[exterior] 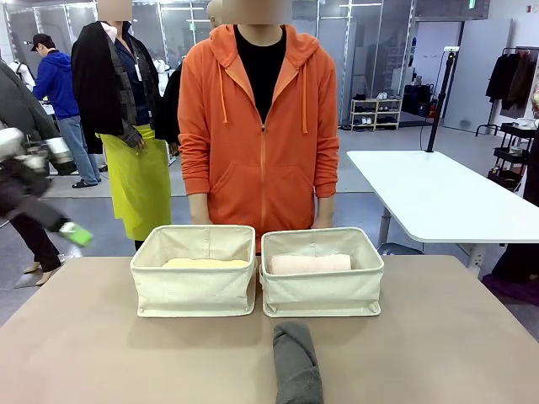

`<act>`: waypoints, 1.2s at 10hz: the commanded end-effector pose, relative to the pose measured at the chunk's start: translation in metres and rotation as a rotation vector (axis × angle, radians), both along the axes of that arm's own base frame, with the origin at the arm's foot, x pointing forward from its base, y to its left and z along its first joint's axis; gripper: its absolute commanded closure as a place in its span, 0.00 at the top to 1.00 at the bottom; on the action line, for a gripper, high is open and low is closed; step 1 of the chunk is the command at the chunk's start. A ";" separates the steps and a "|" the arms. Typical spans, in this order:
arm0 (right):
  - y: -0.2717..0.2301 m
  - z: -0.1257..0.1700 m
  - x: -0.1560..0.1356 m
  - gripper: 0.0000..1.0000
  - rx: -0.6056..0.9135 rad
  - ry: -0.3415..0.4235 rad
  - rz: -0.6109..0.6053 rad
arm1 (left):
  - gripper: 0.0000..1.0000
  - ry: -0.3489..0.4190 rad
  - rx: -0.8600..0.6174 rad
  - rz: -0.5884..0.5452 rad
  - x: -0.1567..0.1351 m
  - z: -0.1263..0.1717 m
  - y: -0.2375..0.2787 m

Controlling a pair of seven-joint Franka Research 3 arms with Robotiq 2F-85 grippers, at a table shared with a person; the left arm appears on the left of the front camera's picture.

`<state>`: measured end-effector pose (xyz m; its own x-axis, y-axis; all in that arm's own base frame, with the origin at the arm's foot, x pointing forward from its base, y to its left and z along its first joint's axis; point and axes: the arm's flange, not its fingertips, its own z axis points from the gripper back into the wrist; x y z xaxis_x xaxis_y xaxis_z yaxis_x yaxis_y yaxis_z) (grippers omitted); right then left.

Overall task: Divide the towels into two baskets.
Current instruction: Pick up one hotel-folded towel from the bottom of the table and place it in the Fabric basket indicated by the person.

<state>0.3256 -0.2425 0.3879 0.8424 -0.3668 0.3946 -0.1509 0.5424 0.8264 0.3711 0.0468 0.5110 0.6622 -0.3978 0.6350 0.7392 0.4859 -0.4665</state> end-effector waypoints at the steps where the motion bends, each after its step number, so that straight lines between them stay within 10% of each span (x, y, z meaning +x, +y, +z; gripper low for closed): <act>1: 0.001 0.001 -0.001 1.00 0.006 -0.009 0.008 | 1.00 0.011 -0.167 0.178 -0.047 -0.013 0.070; 6: 0.001 0.001 -0.001 1.00 0.006 -0.009 0.008 | 1.00 0.102 -0.221 0.427 -0.099 -0.050 0.143; 12: 0.001 0.001 -0.001 1.00 0.006 -0.009 0.008 | 1.00 0.076 -0.219 0.397 -0.097 -0.048 0.148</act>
